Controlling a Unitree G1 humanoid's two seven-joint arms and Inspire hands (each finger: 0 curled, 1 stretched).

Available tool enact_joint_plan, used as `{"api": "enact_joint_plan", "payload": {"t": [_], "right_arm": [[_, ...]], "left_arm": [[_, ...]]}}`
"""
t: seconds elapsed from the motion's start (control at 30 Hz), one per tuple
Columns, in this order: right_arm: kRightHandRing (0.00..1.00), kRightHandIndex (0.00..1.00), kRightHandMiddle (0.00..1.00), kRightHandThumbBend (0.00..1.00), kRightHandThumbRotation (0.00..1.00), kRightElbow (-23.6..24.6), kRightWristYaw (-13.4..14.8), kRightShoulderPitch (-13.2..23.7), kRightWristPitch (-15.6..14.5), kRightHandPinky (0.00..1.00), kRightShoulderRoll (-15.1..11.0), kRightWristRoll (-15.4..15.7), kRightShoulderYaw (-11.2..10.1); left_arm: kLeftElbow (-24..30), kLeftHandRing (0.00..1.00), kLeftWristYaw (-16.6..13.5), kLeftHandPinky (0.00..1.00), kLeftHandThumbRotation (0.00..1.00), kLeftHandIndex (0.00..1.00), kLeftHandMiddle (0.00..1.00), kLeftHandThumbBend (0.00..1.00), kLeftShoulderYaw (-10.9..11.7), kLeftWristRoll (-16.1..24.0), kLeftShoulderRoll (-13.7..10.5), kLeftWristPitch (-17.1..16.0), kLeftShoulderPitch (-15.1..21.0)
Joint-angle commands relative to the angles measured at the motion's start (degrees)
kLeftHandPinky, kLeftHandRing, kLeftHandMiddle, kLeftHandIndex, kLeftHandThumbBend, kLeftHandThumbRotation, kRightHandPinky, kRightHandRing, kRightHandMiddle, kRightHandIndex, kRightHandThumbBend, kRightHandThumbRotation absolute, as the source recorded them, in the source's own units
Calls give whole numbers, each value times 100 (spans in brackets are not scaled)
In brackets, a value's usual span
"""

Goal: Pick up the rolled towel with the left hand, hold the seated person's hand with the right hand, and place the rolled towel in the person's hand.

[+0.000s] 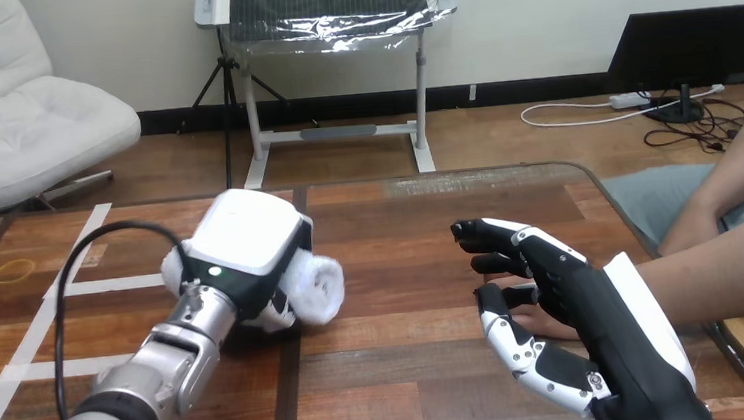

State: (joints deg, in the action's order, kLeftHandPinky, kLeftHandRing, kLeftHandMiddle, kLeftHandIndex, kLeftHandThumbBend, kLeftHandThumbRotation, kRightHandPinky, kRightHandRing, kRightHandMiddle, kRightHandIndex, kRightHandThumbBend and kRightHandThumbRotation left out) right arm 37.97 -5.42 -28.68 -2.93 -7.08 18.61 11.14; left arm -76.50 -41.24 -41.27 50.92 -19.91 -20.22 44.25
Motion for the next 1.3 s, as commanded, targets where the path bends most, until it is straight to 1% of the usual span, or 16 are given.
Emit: {"api": "enact_joint_plan", "payload": {"t": [0.0,0.07,0.2,0.47,0.6,0.67,0.7,0.8,0.87,0.97,1.0,1.07,1.1,1.17,1.2,1.27], "right_arm": [[81,78,82,12,0,22,5,369,17,66,8,35,25],[81,78,82,12,0,12,-1,386,12,66,2,41,27],[81,78,82,11,0,-14,-15,430,0,66,-6,48,34],[81,78,83,10,0,-87,-35,523,28,66,-11,30,36],[81,78,83,10,0,-122,-39,581,41,66,-19,59,42],[81,78,82,10,0,-125,-43,597,20,66,-12,63,44],[81,78,82,10,0,-128,-41,604,14,66,-4,65,49],[81,78,82,9,0,-156,-40,642,6,67,4,59,43],[81,78,82,9,0,-168,-40,660,1,67,4,59,39],[81,78,82,9,0,-214,-37,695,38,67,14,5,26],[81,78,82,9,0,-228,-37,710,50,67,18,-14,22],[81,78,82,7,0,-250,-37,732,58,67,19,-33,15],[81,78,82,7,0,-255,-37,743,52,67,25,-40,15],[81,78,83,6,0,-264,-38,761,41,67,30,-46,12],[81,78,83,6,0,-265,-41,767,34,67,35,-55,11],[82,79,83,5,0,-276,-46,785,27,67,37,-71,3]], "left_arm": [[311,40,-396,38,0,50,44,58,376,-364,-35,-470,-91],[347,42,-480,40,0,50,46,57,417,-410,-50,-582,-120],[508,45,-607,44,0,52,48,55,667,-669,-51,-923,-255],[954,48,-816,47,0,54,51,56,1028,-1010,-75,-1529,-540],[1318,47,-924,47,0,54,51,56,1246,-1190,-95,-1941,-755],[1446,47,-965,47,0,54,50,57,1325,-1242,-97,-2070,-833],[1572,47,-983,46,0,54,50,57,1405,-1324,-94,-2227,-916],[1848,45,-1003,44,0,54,49,59,1578,-1466,-79,-2516,-1087],[2015,45,-1014,43,0,54,49,60,1665,-1515,-74,-2637,-1185],[2347,43,-892,41,0,54,49,61,1866,-1748,-24,-2914,-1401],[2504,43,-765,41,0,54,49,62,1967,-1945,28,-3054,-1514],[2679,42,-594,39,0,53,49,63,2086,-2166,90,-3190,-1639],[2832,42,-394,38,0,53,49,63,2162,-2454,160,-3312,-1757],[3006,42,-135,38,0,53,49,64,2257,-2779,240,-3422,-1887],[3206,42,88,38,0,53,49,64,2308,-3120,322,-3444,-2020],[3434,42,367,37,0,53,49,65,2376,-3497,419,-3428,-2163]]}}
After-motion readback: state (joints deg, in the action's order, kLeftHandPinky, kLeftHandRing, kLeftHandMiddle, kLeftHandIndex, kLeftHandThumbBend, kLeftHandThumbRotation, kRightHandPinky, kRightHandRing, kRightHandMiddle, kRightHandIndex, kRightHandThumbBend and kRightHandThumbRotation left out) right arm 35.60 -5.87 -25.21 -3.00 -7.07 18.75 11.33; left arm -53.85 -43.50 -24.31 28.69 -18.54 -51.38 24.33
